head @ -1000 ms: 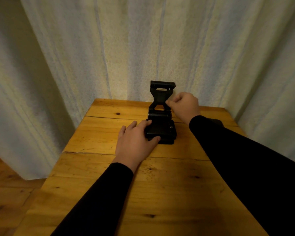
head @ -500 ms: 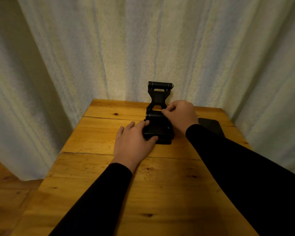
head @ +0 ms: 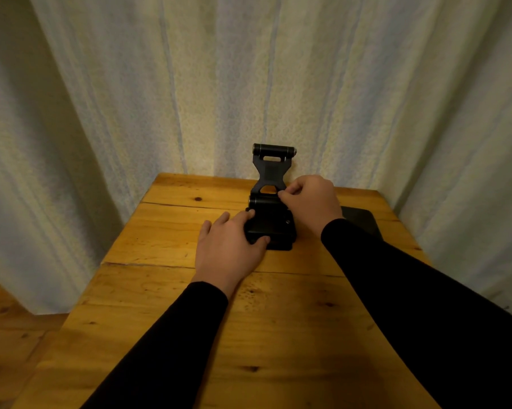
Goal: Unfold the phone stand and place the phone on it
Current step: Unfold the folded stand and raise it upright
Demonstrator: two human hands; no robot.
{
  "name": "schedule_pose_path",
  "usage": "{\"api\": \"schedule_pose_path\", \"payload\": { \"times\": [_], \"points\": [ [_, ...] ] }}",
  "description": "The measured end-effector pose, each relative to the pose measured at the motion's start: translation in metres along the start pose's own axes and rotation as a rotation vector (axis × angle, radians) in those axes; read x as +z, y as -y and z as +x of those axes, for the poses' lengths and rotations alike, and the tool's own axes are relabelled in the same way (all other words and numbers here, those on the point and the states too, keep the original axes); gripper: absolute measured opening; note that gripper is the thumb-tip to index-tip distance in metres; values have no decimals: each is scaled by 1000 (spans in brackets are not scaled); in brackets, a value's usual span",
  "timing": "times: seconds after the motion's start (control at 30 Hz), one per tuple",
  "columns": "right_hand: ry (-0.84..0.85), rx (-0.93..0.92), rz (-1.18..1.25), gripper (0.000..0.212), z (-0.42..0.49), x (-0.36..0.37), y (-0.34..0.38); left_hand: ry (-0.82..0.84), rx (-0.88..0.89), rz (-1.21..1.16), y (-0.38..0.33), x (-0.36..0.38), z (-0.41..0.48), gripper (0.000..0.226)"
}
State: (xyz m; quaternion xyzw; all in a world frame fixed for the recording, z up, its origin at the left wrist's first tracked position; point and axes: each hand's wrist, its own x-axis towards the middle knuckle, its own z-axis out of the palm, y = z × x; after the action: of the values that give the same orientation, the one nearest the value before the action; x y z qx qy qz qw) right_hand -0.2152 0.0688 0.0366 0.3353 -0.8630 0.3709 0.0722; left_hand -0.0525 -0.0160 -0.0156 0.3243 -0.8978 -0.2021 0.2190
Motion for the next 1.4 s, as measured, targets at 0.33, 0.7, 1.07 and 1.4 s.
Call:
{"api": "schedule_pose_path", "payload": {
  "times": [0.33, 0.7, 1.07, 1.4],
  "points": [
    [-29, -31, 40, 19, -4, -18, 13, 2, -14, -16, -3, -2, -2, 69],
    [-16, -61, 36, 36, 6, -47, 33, 1, -11, -7, -1, 1, -1, 68],
    [35, -20, 54, 42, 0, -47, 30, 5, -11, -8, -2, 1, 0, 68],
    [6, 104, 173, 30, -29, -33, 23, 0, -10, -24, -1, 1, -1, 69]
  ]
}}
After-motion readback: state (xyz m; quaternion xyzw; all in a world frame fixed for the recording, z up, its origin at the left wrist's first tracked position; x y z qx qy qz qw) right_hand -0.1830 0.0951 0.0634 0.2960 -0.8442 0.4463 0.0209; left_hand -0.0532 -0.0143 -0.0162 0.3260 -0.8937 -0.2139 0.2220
